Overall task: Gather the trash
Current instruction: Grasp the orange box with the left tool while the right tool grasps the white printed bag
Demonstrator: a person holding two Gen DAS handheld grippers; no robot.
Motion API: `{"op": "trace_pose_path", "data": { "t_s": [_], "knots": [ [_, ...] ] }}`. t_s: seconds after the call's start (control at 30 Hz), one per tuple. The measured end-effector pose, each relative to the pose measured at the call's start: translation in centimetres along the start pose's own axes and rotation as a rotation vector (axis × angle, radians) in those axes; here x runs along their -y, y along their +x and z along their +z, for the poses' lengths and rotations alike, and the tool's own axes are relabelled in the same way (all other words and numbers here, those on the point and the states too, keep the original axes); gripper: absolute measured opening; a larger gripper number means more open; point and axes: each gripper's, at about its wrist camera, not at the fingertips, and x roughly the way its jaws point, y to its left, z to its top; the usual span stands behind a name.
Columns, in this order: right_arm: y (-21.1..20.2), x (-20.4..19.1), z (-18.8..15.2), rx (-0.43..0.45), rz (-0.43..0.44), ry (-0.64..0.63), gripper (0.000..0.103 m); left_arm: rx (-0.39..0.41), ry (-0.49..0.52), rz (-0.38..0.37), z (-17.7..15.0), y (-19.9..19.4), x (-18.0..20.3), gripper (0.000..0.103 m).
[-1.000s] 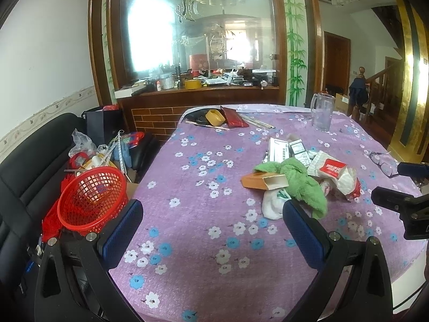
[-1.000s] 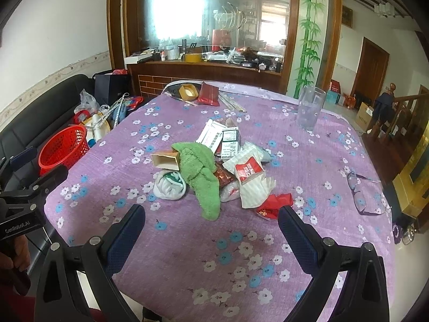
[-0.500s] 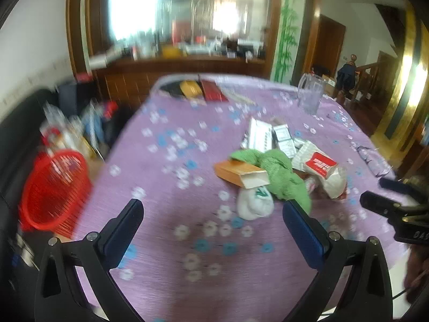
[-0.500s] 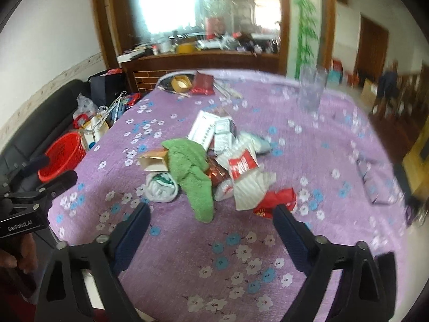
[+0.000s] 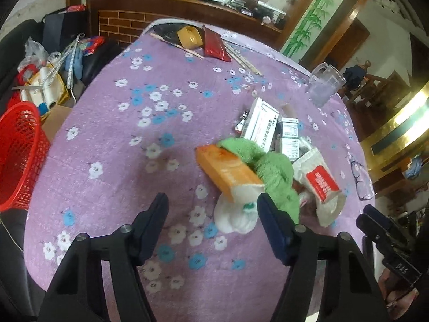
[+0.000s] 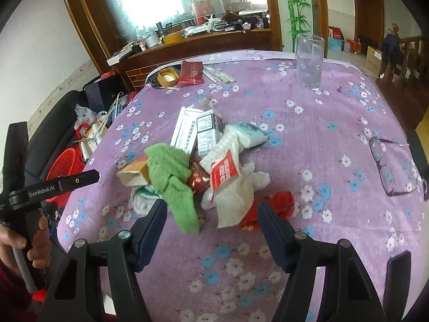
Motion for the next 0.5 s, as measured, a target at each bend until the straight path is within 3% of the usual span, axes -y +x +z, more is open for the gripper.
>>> {"op": "trace_pose_path", "data": {
  "t_s": [0.33, 0.43, 0.5],
  "knots": [
    [4.0, 0.2, 2.9, -0.067, -0.012, -0.010, 0.071, -0.158, -0.084, -0.063, 3.6, 4.6, -0.5, 0.067],
    [5.4, 0.6, 3.3, -0.096, -0.007, 0.005, 0.062, -0.212, -0.120, -0.116, 4.1, 6.0, -0.4, 0.067],
    [6.4, 0.9, 3.5, -0.116, -0.007, 0.014, 0.057, -0.224, -0.129, -0.101, 4.2, 6.6, -0.4, 0.067]
  ]
}}
